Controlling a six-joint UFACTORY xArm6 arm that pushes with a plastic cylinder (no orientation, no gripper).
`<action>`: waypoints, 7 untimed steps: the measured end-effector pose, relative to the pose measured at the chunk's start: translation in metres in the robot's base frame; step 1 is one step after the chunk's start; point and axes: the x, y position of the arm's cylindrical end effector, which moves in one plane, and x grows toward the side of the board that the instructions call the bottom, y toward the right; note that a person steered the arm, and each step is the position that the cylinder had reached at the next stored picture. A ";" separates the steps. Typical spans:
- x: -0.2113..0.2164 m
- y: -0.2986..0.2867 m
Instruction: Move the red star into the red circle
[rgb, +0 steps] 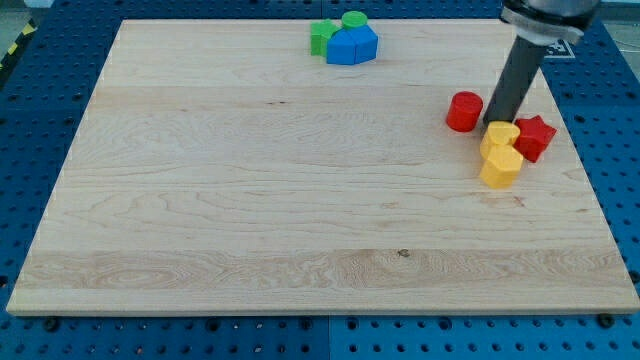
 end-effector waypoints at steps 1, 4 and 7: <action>0.038 0.000; 0.057 0.058; 0.032 0.103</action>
